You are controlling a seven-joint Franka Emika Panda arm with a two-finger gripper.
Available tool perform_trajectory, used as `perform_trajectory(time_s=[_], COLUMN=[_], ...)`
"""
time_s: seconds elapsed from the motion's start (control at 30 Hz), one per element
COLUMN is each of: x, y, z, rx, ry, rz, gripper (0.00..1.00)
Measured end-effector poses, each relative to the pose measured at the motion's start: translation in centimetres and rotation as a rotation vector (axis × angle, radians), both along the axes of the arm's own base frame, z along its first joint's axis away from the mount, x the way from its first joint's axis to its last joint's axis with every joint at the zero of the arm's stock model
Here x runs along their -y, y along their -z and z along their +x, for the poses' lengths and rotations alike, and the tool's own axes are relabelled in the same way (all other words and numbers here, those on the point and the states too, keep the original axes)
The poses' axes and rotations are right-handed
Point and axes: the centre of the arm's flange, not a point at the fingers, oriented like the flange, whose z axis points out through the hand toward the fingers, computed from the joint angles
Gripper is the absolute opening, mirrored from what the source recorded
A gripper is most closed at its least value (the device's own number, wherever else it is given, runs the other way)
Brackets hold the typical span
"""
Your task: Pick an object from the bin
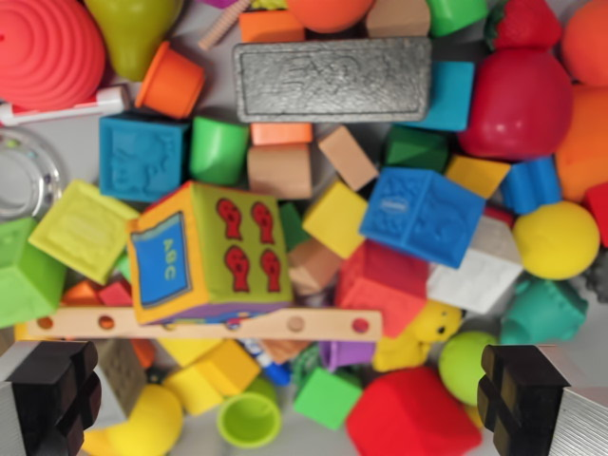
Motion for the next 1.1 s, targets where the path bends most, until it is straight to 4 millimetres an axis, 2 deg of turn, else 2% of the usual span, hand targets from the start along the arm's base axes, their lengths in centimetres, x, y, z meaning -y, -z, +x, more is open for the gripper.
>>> perform_trajectory(time_s=[1.1], x=[-2.4], y=[4.2], z=[-1.0], rx=[0.004], ry=[0.384], rz=[0.000], gripper=[1.00])
